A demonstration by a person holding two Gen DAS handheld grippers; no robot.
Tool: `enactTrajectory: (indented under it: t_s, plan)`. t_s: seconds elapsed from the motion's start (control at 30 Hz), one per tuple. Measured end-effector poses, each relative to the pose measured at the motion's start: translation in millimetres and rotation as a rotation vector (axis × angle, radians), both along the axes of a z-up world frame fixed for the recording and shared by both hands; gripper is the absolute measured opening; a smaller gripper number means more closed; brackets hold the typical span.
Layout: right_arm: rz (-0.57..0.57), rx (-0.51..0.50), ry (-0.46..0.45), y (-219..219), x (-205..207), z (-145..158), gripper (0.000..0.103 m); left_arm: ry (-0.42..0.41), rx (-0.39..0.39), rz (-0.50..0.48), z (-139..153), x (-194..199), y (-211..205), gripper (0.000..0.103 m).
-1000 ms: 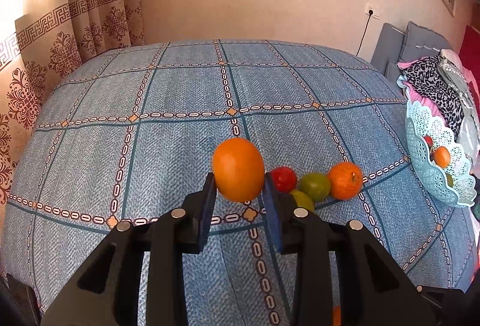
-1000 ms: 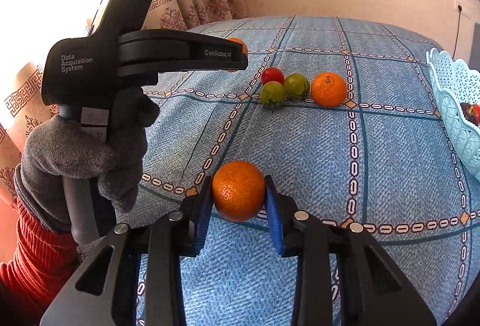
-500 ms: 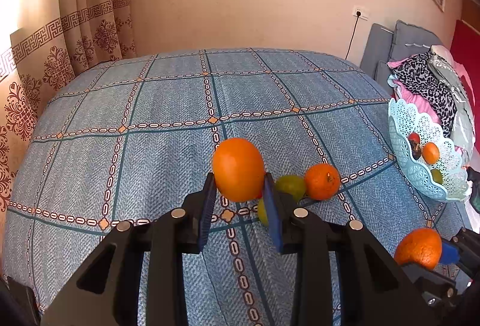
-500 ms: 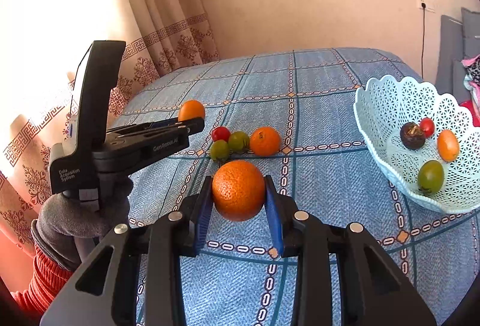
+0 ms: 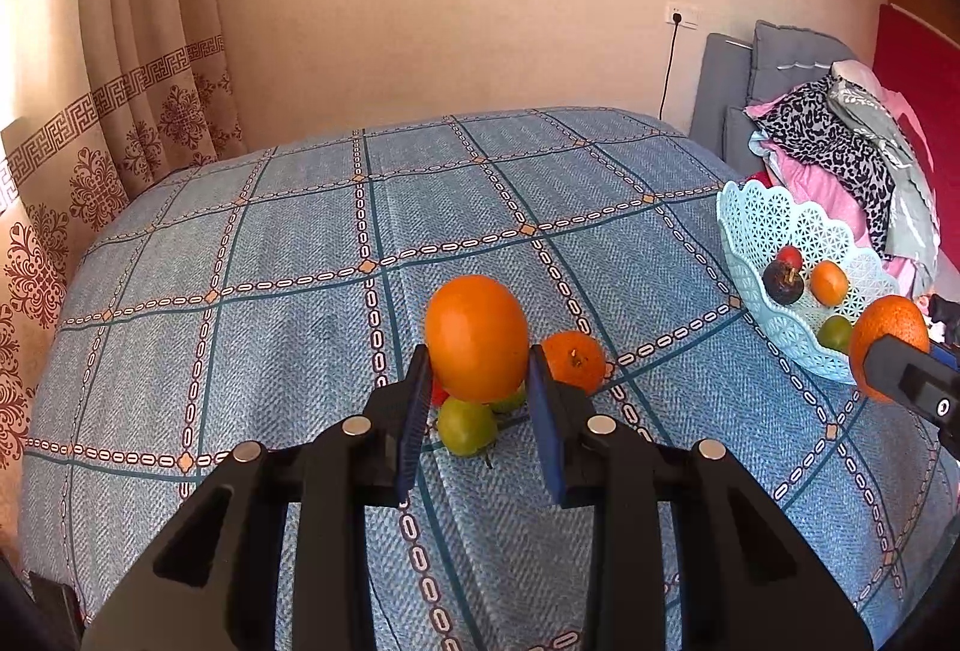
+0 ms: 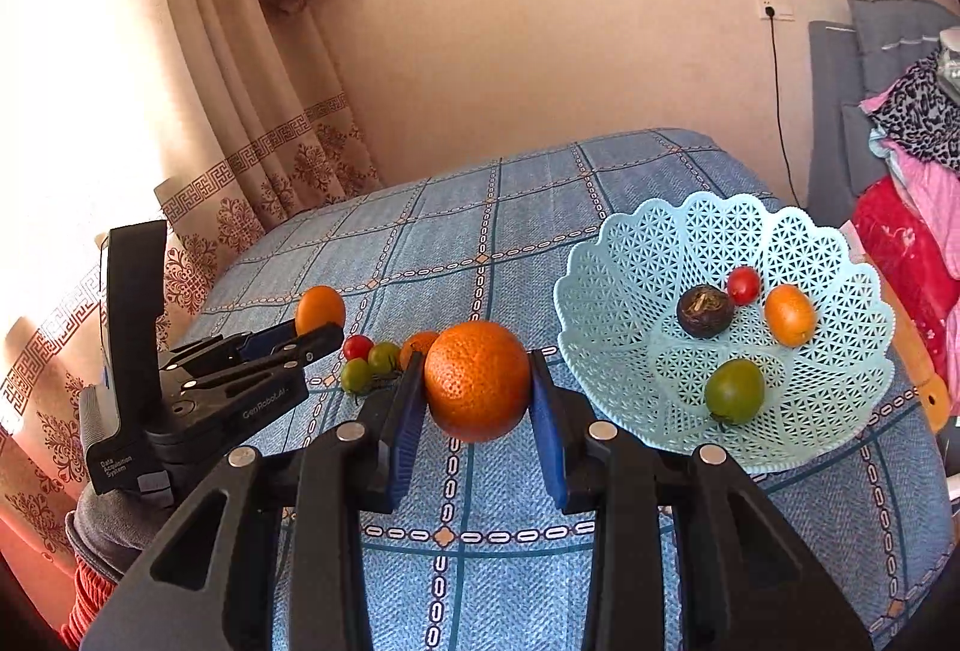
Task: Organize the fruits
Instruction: 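Carry the orange and tangerine over the blue basket and open both tools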
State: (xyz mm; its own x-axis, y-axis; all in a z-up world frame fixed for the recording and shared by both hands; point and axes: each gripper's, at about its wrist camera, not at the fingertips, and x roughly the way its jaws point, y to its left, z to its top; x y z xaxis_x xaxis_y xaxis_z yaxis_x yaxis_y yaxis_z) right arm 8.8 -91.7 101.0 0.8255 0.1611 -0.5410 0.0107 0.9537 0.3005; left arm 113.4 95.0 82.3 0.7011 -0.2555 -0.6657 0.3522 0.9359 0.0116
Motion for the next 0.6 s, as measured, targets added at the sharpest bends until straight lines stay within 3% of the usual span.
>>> enactTrajectory:
  t_s: [0.6]
  plan:
    - [-0.137, 0.026, -0.021, -49, -5, 9, 0.033, -0.067, 0.057, -0.133, 25, -27, -69, 0.032]
